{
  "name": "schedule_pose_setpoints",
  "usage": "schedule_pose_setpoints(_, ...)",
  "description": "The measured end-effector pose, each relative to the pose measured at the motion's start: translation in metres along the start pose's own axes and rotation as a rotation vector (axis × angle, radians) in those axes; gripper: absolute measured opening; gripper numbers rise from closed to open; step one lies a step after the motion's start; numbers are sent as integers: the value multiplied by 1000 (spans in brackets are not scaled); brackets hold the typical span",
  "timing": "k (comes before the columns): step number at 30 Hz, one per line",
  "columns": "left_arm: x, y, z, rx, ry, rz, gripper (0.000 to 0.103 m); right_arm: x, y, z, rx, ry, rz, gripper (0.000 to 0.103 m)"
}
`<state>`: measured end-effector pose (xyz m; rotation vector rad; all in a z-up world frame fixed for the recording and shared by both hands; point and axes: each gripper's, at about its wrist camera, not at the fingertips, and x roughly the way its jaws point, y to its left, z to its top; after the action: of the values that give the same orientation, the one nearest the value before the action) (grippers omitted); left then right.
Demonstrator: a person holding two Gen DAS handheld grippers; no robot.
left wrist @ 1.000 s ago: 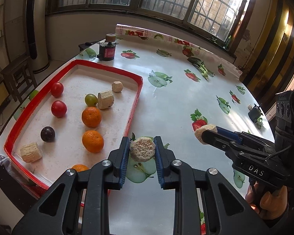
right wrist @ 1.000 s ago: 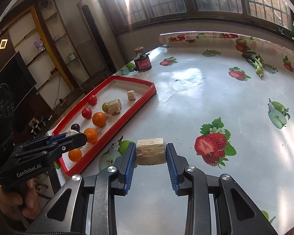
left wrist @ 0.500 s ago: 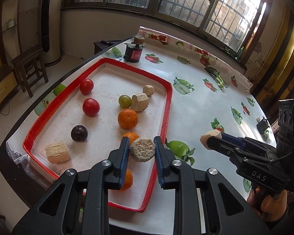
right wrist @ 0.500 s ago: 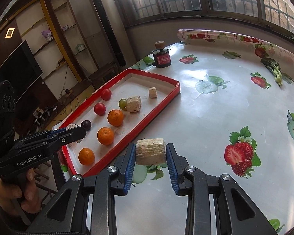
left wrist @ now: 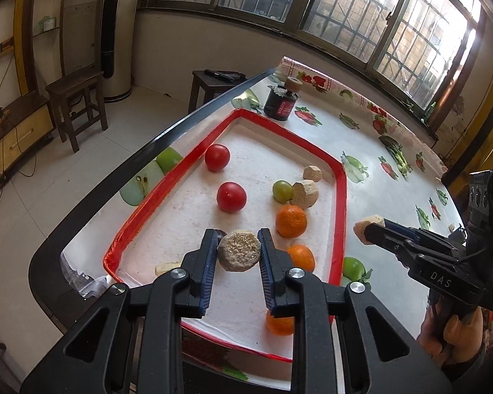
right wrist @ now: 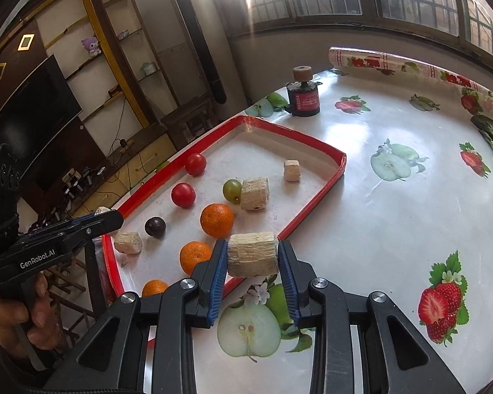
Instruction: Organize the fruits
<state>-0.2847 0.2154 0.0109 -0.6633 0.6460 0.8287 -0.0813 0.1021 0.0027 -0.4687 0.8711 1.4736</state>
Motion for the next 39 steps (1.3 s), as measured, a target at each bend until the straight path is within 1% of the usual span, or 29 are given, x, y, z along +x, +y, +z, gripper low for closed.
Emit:
schedule_pose_setpoints(4,10,11,6,-16,14,13,22,15,1,13,-16,11,-8,32)
schedule_pose_setpoints(9,27,19,16,-35,32,16,22,38,5,24,-53,49,-9,31)
schedule_pose_setpoints(16,55,21,31,-26,61,37,22,61,8,25,-80,84,-16,31)
schedule_pose_setpoints(24,73,22,26,-30,98,46,22,76,6,23,-95,113,-17,31)
schedule_pose_setpoints(29,74,22,27,-24,99,43,23,80,8,21,-105,119,-14,32)
schedule_pose_setpoints(34,76,24,26,-46,99,63,23,80,9,21,-104,118,-13,33)
schedule_pose_setpoints(36,75,25,25,-53,101,64,27,79,9,21,-102,115,-14,35)
schedule_pose_setpoints(38,71,25,24,-51,92,75,45,75,8,21,-100,106,-16,42)
schedule_pose_setpoints(39,68,24,23,-46,82,80,46,73,8,21,-98,100,-14,43)
